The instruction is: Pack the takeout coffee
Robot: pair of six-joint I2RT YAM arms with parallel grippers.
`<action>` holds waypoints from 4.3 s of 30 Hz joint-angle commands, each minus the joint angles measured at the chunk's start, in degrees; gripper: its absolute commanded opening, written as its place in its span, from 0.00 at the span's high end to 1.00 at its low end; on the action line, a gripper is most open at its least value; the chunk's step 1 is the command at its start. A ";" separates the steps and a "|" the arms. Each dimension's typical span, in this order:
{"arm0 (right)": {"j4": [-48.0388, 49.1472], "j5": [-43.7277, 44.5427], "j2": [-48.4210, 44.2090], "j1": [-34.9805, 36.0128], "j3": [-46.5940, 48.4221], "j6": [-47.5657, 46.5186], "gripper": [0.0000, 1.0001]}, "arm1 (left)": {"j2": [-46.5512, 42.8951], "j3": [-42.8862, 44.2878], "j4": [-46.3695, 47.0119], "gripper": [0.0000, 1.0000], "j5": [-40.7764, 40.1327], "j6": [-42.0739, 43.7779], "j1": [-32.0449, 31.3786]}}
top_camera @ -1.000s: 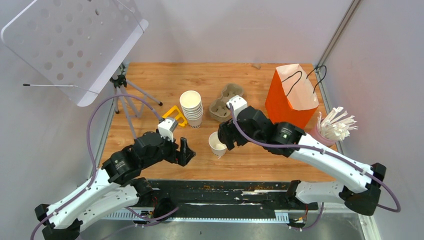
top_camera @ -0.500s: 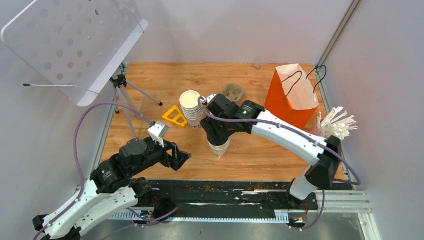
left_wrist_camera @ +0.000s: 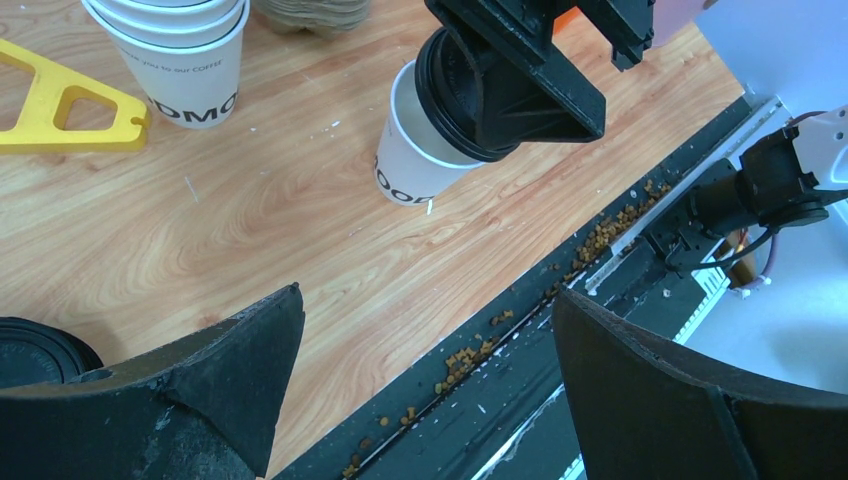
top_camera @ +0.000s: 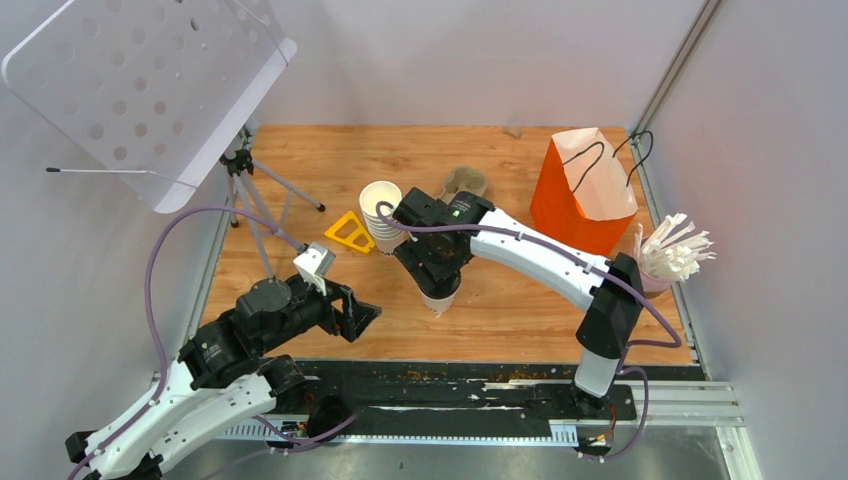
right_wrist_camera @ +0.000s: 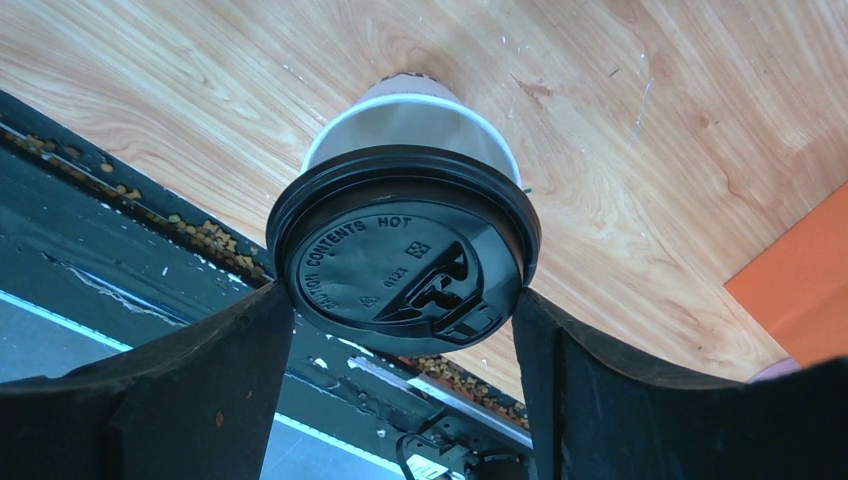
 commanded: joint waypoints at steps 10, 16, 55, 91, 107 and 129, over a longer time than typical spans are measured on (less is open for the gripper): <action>-2.26 -1.83 4.76 -1.52 3.28 -3.95 0.24 | 0.88 -0.28 1.69 0.00 -0.14 1.39 0.22; -2.74 -1.88 6.29 -1.99 4.39 -4.69 0.23 | 1.10 -0.28 1.70 0.00 -0.09 1.36 0.21; -7.82 -2.52 11.38 -3.05 12.49 -6.54 0.24 | 0.25 -0.37 1.89 0.00 0.59 1.65 0.20; 3.96 -10.93 -5.67 -6.28 -0.74 -4.07 0.19 | 10.19 2.95 1.13 0.05 -1.59 -1.43 0.20; 15.21 -18.47 -6.64 -13.24 -10.54 -7.05 0.48 | 34.87 2.70 22.84 0.28 -4.02 -17.24 0.20; 17.20 -17.00 -7.75 -13.42 -15.71 -8.34 0.72 | 42.68 0.51 33.45 0.48 -6.88 -18.98 0.20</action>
